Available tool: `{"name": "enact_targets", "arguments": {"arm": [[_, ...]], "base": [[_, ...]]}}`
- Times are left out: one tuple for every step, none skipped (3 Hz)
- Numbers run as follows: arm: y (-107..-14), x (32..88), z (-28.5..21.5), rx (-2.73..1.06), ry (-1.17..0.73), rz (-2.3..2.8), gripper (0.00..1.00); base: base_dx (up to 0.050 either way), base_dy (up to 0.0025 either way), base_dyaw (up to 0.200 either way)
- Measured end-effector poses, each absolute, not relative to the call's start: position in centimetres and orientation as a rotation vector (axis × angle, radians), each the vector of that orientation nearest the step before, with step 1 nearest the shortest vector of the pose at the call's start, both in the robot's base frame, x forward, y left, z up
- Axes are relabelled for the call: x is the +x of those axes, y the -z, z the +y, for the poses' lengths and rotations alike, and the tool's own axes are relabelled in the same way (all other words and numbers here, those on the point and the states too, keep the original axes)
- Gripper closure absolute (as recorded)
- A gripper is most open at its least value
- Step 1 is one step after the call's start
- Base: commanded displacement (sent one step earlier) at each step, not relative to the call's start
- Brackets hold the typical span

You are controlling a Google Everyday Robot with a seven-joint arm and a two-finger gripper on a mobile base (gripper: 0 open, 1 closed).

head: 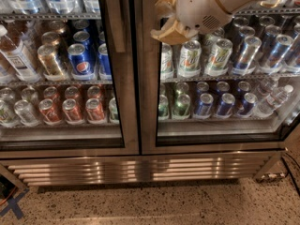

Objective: Open right fridge door

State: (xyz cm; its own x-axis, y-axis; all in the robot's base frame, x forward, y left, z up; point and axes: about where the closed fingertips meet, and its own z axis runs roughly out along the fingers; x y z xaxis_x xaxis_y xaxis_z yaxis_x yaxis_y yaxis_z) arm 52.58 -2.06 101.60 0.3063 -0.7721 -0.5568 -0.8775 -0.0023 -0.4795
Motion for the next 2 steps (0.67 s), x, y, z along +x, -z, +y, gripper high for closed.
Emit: {"name": "enact_targets", "arguments": {"arm": [[-101.75, 52.92, -2.13, -1.787, -0.169, 1.483, 1.0], [-102.13, 53.69, -2.3, -1.787, -0.169, 1.483, 1.0]], "base": [[0.0, 0.0, 0.0], [0.0, 0.0, 0.0]]}}
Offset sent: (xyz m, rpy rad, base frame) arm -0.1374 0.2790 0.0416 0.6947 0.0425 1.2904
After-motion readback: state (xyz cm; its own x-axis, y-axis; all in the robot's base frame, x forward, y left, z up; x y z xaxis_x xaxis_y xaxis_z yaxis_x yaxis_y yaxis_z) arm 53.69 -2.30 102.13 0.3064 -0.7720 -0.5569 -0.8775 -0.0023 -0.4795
